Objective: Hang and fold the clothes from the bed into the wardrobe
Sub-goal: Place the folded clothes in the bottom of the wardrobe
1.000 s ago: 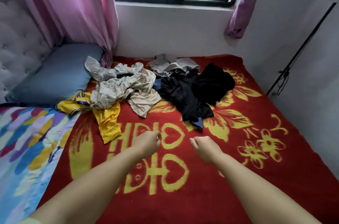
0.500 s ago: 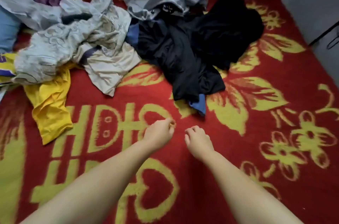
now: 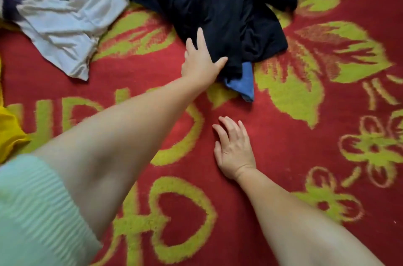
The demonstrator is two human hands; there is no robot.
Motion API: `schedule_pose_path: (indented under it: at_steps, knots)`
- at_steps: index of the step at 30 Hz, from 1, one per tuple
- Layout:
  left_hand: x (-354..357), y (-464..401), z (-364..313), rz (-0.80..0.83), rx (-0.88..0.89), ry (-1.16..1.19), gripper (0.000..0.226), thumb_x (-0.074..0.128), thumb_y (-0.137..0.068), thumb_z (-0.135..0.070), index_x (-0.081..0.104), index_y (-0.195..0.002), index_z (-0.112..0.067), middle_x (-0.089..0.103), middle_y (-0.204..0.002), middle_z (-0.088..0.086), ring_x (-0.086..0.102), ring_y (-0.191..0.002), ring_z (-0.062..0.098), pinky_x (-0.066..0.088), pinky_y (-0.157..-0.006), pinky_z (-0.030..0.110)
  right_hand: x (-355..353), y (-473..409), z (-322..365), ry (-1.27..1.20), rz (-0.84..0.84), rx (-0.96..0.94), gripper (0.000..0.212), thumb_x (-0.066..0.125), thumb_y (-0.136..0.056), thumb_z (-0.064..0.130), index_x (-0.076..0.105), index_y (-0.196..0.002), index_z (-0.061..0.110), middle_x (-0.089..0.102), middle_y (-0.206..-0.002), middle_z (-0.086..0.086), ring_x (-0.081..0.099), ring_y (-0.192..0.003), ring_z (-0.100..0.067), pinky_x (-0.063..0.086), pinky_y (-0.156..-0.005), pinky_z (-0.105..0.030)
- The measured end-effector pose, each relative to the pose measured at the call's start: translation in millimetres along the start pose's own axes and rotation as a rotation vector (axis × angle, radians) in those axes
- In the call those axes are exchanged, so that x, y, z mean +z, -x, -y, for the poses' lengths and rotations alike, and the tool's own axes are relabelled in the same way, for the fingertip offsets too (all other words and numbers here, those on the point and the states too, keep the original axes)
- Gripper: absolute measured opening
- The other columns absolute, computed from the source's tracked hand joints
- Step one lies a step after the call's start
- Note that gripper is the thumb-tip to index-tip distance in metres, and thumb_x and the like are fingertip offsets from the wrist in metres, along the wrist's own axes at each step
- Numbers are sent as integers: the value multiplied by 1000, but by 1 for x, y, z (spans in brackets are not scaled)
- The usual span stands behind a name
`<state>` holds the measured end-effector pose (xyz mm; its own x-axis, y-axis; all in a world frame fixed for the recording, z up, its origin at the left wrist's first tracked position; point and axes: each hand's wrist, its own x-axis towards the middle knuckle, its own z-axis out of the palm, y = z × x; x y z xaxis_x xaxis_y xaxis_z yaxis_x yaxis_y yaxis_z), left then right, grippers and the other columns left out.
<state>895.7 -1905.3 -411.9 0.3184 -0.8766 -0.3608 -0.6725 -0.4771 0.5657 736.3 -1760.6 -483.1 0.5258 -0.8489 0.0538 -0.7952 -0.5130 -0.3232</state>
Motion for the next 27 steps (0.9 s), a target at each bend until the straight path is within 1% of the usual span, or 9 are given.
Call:
schedule_pose_path:
  at_steps: [3, 5, 9, 12, 15, 18, 21, 24, 27]
  knots:
    - [-3, -8, 5, -89, 49, 15, 40, 49, -97, -28, 39, -130, -7, 49, -127, 15, 48, -117, 32, 38, -86, 36, -1, 2, -1, 5, 11, 5, 47, 41, -84, 24, 62, -121, 6, 55, -134, -15, 48, -128, -29, 23, -114, -44]
    - [-4, 3, 14, -163, 136, 16, 28, 43, -100, -26, 42, -115, -3, 58, -103, 14, 55, -98, 35, 33, -69, 36, 1, 3, 0, 19, 20, 15, 47, 40, -84, 25, 62, -121, 7, 55, -134, -14, 48, -128, -28, 27, -113, -46]
    - [-18, 51, 36, -172, 252, 63, 25, 31, -104, -28, 34, -88, -9, 39, -59, -1, 49, -67, 37, 23, -57, 38, -1, 3, 1, 0, 49, 44, 48, 38, -84, 26, 62, -121, 7, 54, -134, -15, 40, -130, -24, 27, -112, -48]
    - [-40, 87, 65, -164, 221, 110, 28, 31, -104, -27, 32, -82, -10, 36, -58, 0, 41, -61, 32, 25, -58, 41, -7, 2, 4, -28, 136, 86, 47, 38, -87, 25, 59, -125, 6, 50, -138, -14, 44, -132, -28, 22, -115, -46]
    - [-69, 125, 82, -184, 160, 186, 31, 34, -104, -25, 32, -75, -14, 36, -57, -2, 38, -58, 25, 24, -59, 39, -19, -2, 12, -47, 270, 166, 45, 48, -93, 19, 46, -138, 10, 36, -149, -8, 29, -141, -22, 10, -120, -40]
    - [-101, 166, 67, -206, 206, 268, 36, 37, -103, -23, 29, -68, -21, 36, -55, -3, 37, -52, 19, 23, -57, 38, -52, -11, 35, -179, 391, 317, 58, 51, -95, 20, 28, -148, 12, 24, -155, -7, 23, -143, -23, 21, -116, -36]
    - [-129, 210, 45, -174, 253, 343, 33, 37, -102, -24, 38, -72, -11, 42, -56, 1, 45, -55, 27, 34, -58, 42, -101, -21, 72, -275, 272, 373, 78, 58, -93, 26, 9, -153, 18, 14, -157, -6, 22, -143, -23, 32, -109, -40]
    - [-158, 260, 26, -182, 334, 404, 34, 39, -102, -21, 38, -70, -13, 37, -55, -3, 37, -52, 15, 29, -58, 38, -153, -28, 114, -268, 123, 289, 89, 65, -89, 31, 5, -154, 19, 6, -160, -7, 12, -146, -23, 25, -115, -41]
    - [-191, 311, 8, -193, 455, 427, 33, 38, -98, -26, 31, -67, -22, 33, -56, -7, 33, -50, 9, 27, -55, 30, -202, -36, 150, -359, 154, 217, 65, 55, -94, 18, 24, -149, 4, 22, -156, -16, 22, -144, -32, 25, -115, -47]
